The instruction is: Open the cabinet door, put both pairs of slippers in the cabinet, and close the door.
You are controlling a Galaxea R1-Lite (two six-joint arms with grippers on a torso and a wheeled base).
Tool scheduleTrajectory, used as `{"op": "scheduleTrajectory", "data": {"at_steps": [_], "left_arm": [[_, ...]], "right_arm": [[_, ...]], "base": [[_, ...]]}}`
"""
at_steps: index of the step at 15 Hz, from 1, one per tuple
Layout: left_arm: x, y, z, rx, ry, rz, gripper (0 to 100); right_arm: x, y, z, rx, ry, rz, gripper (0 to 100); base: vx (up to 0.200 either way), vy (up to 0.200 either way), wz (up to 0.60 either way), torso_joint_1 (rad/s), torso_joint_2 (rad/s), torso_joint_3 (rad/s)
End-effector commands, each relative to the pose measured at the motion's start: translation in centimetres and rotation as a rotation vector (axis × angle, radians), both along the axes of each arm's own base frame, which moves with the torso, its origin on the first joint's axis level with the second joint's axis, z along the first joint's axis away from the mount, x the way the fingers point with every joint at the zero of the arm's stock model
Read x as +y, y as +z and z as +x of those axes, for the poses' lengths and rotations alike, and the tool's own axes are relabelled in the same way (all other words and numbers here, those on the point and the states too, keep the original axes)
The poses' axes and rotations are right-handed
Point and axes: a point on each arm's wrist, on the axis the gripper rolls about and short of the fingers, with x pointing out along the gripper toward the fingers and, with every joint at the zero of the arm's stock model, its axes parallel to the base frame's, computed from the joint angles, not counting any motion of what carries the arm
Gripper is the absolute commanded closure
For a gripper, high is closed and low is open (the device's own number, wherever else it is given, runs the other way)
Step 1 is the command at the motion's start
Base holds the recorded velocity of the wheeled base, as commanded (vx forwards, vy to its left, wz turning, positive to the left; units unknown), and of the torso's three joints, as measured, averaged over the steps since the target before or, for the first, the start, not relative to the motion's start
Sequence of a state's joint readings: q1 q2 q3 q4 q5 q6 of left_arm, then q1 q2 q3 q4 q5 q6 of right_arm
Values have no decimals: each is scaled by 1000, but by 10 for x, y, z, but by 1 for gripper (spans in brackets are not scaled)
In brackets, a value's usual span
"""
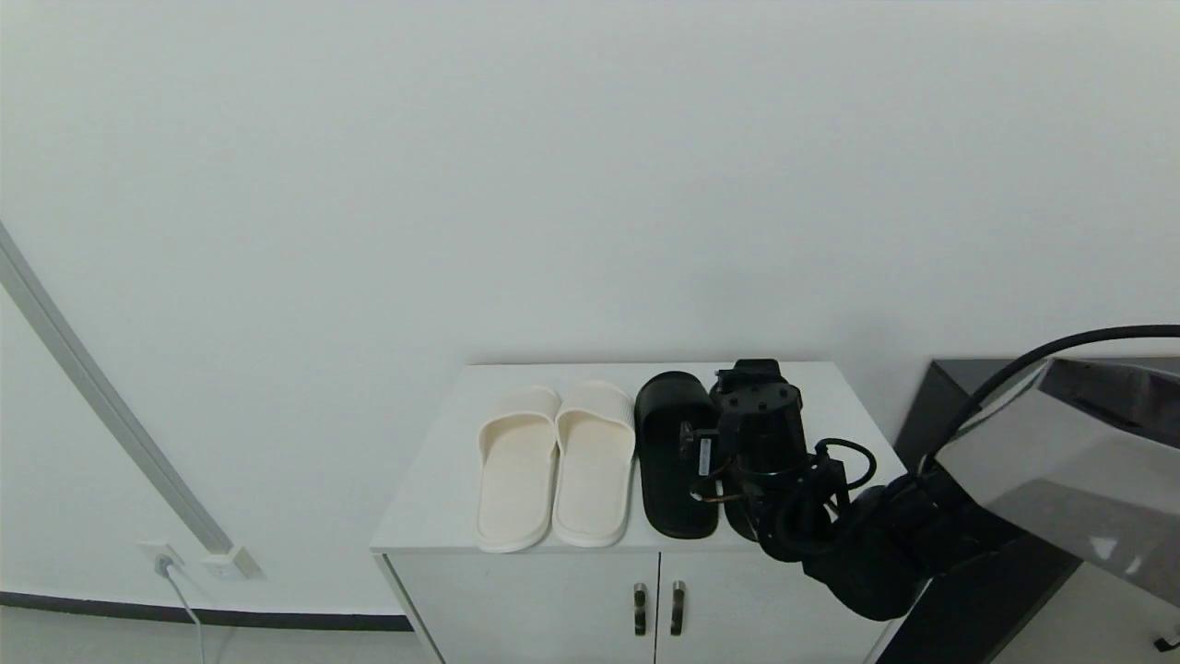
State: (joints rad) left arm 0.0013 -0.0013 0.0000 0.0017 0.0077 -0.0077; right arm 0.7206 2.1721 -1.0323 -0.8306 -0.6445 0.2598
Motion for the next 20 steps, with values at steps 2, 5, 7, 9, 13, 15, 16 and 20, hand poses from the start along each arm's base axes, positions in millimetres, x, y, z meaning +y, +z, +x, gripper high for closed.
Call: {"op": "scheduleTrajectory", "data": {"at_steps": [2, 5, 7, 9, 13, 15, 16, 20], "left_arm": [[0, 0, 0, 1, 0, 0, 100], [0, 0, 0, 1, 0, -2, 100], [0, 0, 0, 1, 0, -2, 100], [0, 0, 0, 1, 0, -2, 100], [0, 0, 0, 1, 0, -2, 100], [0, 0, 0, 1, 0, -2, 100], [0, 0, 0, 1, 0, -2, 100], [0, 0, 0, 1, 2, 0, 100]], "right_arm": [[7, -17, 25, -6, -29, 1, 0], [12, -15, 37, -36, -46, 24, 0], [12, -16, 38, -35, -48, 23, 100], [11, -17, 38, -32, -49, 21, 100], [9, -16, 36, -28, -49, 17, 100], [0, 2, 22, -39, -39, 11, 100], [-7, 17, 10, -49, -13, 0, 100], [-33, 55, -58, -93, 279, -28, 100]], "base": [[0, 0, 0, 0, 0, 0], [0, 0, 0, 0, 0, 0], [0, 0, 0, 0, 0, 0], [0, 0, 0, 0, 0, 0], [0, 0, 0, 0, 0, 0], [0, 0, 0, 0, 0, 0], [0, 0, 0, 0, 0, 0], [0, 0, 0, 0, 0, 0]]}}
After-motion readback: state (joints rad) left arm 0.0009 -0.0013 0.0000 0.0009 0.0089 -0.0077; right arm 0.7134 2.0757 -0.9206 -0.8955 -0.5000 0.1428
